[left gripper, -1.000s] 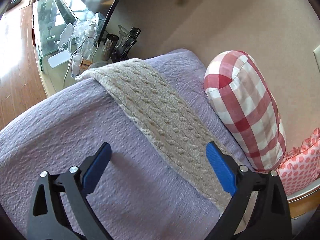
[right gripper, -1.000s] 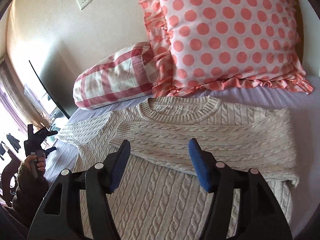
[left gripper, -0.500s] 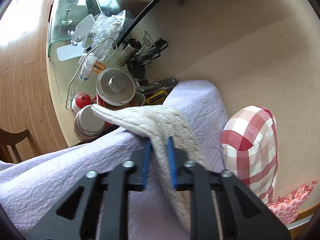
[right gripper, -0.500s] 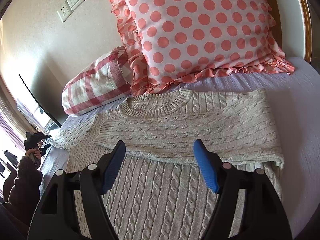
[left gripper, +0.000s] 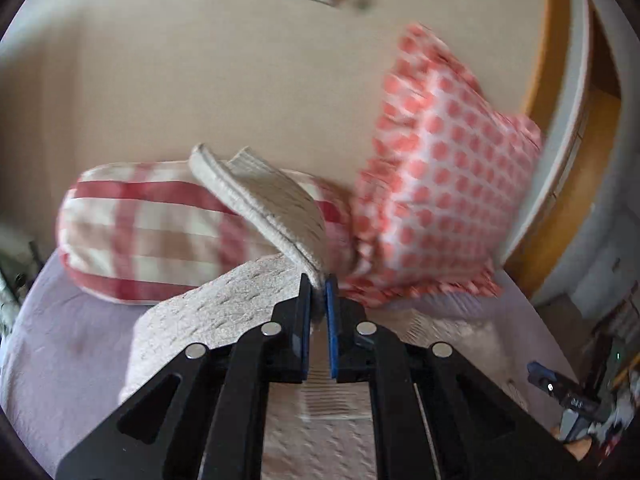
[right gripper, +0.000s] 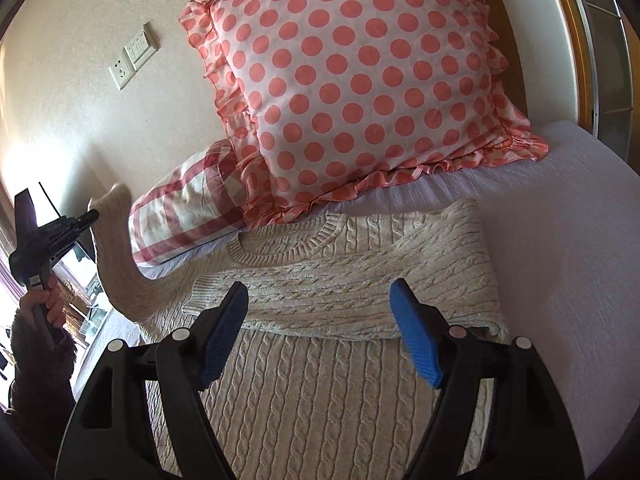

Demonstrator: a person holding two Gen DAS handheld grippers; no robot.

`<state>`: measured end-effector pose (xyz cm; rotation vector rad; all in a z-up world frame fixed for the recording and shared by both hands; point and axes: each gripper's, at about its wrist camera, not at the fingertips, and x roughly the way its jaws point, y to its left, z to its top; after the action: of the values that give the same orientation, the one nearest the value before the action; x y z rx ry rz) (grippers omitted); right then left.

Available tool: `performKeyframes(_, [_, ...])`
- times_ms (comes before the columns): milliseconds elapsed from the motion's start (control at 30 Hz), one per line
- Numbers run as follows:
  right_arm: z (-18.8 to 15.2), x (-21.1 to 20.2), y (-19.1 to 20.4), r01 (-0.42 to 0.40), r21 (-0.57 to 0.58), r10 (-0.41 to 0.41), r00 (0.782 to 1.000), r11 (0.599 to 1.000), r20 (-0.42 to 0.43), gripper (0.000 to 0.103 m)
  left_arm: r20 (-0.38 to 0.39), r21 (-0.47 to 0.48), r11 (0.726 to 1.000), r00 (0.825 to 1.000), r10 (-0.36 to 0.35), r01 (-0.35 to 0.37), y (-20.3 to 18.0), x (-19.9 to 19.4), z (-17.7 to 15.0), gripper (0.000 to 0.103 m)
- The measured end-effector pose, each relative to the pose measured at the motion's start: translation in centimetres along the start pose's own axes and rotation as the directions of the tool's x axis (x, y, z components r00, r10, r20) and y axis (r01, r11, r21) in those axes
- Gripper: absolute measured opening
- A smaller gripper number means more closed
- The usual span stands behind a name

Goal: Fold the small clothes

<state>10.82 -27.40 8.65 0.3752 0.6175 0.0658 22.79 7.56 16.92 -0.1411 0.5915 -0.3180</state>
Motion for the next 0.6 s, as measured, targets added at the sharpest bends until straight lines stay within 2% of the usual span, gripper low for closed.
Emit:
performKeyframes(67, [-0.1, 0.1, -0.8, 0.013, 0.025, -0.013, 1.000, 1.000, -0.008, 0.075, -0.119, 0.151, 0.984, 0.990, -0.074, 0.092, -7.2, 4.4, -3.1, 0.012])
performKeyframes(100, [-0.2, 0.2, -1.2, 0.023, 0.038, -0.022, 1.000, 0.999, -0.015, 0.075, -0.175, 0.202, 0.972, 0.981, -0.082, 0.118, -9.6, 6.1, -4.8, 0.012])
performKeyframes(167, [-0.1, 0.1, -2.1, 0.025, 0.066, -0.023, 0.999, 0.997, -0.035, 0.075, -0.223, 0.242, 0.960, 0.971, -0.086, 0.141, -11.4, 7.6, -7.3, 0.012])
performKeyframes(200, [0.0, 0.1, -2.5, 0.020, 0.076, -0.017, 0.999, 0.997, -0.044, 0.075, -0.218, 0.245, 0.960, 0.973, -0.080, 0.134, -11.3, 7.4, -8.0, 0.013])
performKeyframes(233, [0.1, 0.2, -2.8, 0.013, 0.083, -0.009, 0.999, 0.996, -0.051, 0.075, -0.203, 0.243, 0.963, 0.977, -0.067, 0.116, -10.6, 6.8, -8.3, 0.018])
performKeyframes(267, [0.4, 0.4, -3.1, 0.010, 0.089, -0.004, 0.998, 0.996, -0.060, 0.074, -0.183, 0.231, 0.969, 0.982, -0.042, 0.084, -9.5, 5.9, -8.5, 0.024])
performKeyframes(300, [0.7, 0.9, -3.4, 0.007, 0.097, 0.000, 0.998, 0.995, -0.071, 0.074, -0.163, 0.211, 0.976, 0.986, -0.019, 0.054, -8.4, 5.0, -8.5, 0.037])
performKeyframes(333, [0.9, 1.6, -3.7, 0.008, 0.109, 0.001, 0.996, 0.994, -0.087, 0.069, -0.150, 0.187, 0.982, 0.989, 0.000, 0.029, -7.0, 3.9, -8.6, 0.043])
performKeyframes(367, [1.2, 2.6, -4.1, 0.013, 0.121, 0.000, 0.994, 0.993, -0.109, 0.062, -0.144, 0.164, 0.986, 0.989, 0.017, 0.007, -5.8, 2.9, -8.8, 0.043])
performKeyframes(467, [1.9, 6.3, -5.4, 0.046, 0.171, -0.013, 0.982, 0.984, -0.191, 0.054, -0.143, 0.101, 0.993, 0.987, 0.072, -0.058, -1.7, -0.6, -9.9, 0.052])
performKeyframes(600, [2.2, 10.4, -6.5, 0.119, 0.194, -0.064, 0.961, 0.974, -0.271, 0.052, -0.170, 0.007, 0.992, 0.977, 0.128, -0.129, 3.2, -4.6, -12.7, 0.060])
